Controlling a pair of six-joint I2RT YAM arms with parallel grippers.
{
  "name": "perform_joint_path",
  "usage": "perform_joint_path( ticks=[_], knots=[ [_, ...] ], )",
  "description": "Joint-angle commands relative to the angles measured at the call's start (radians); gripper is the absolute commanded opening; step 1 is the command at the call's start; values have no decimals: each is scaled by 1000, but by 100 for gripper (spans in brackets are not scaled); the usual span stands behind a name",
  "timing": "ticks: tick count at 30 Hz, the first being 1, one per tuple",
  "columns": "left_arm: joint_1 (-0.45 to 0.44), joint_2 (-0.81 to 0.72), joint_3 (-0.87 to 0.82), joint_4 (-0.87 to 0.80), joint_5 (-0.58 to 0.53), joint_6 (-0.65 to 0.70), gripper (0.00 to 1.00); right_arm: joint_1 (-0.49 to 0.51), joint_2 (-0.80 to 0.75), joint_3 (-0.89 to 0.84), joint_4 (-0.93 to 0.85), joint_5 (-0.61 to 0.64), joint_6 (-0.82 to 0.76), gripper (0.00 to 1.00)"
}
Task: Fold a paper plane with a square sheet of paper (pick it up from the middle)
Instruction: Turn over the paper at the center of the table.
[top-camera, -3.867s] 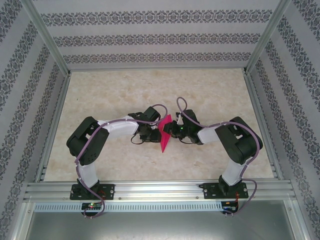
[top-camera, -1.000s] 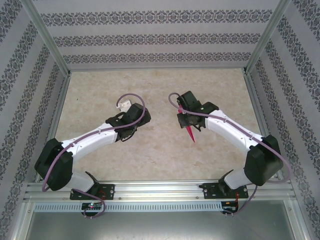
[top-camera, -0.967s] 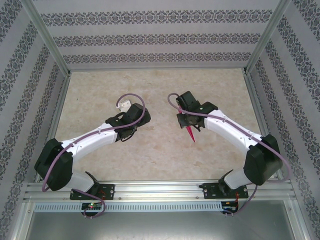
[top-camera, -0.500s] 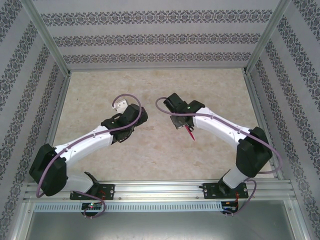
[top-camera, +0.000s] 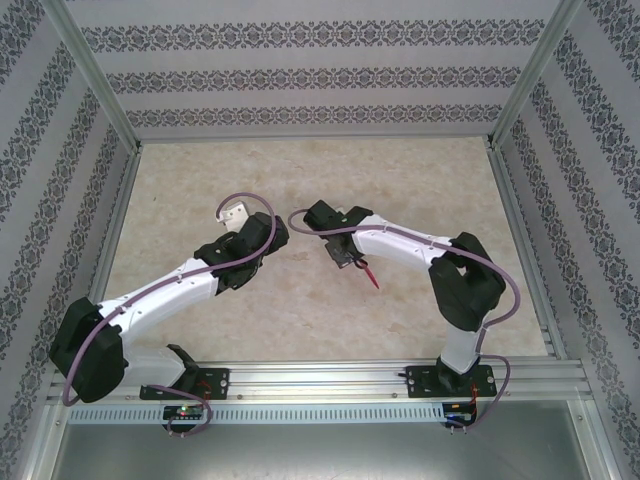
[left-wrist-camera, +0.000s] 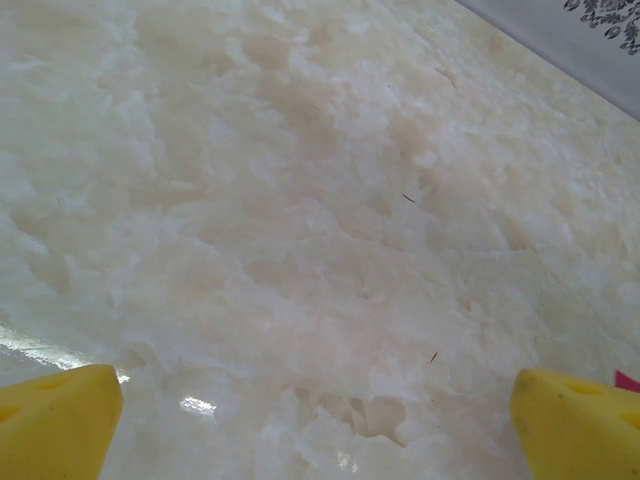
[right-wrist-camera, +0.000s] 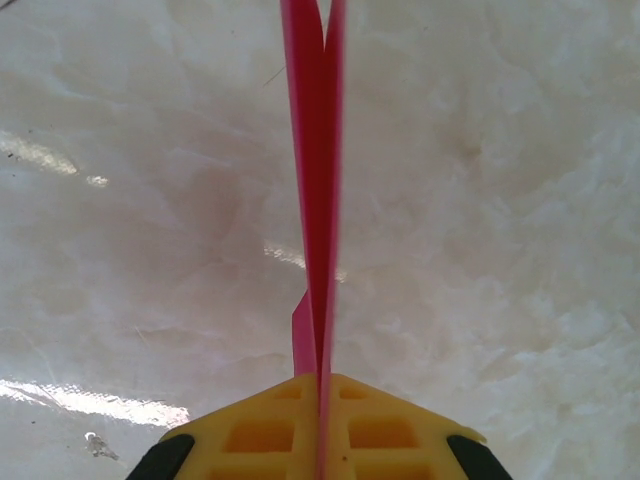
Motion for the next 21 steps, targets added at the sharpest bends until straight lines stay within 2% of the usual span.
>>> perform_joint_path(
  ticks=[1,9,21],
  knots=[
    [13,-27,-17,-16,-23,-23,100,27,32,39,-4,-12,55,8],
    [19,-16,-1,-29,-13,-6,100,56,121,67,0,-41,89,10],
    [29,40,40,-78,14,-37,100,67,164,66,50,-127,92,16]
  ],
)
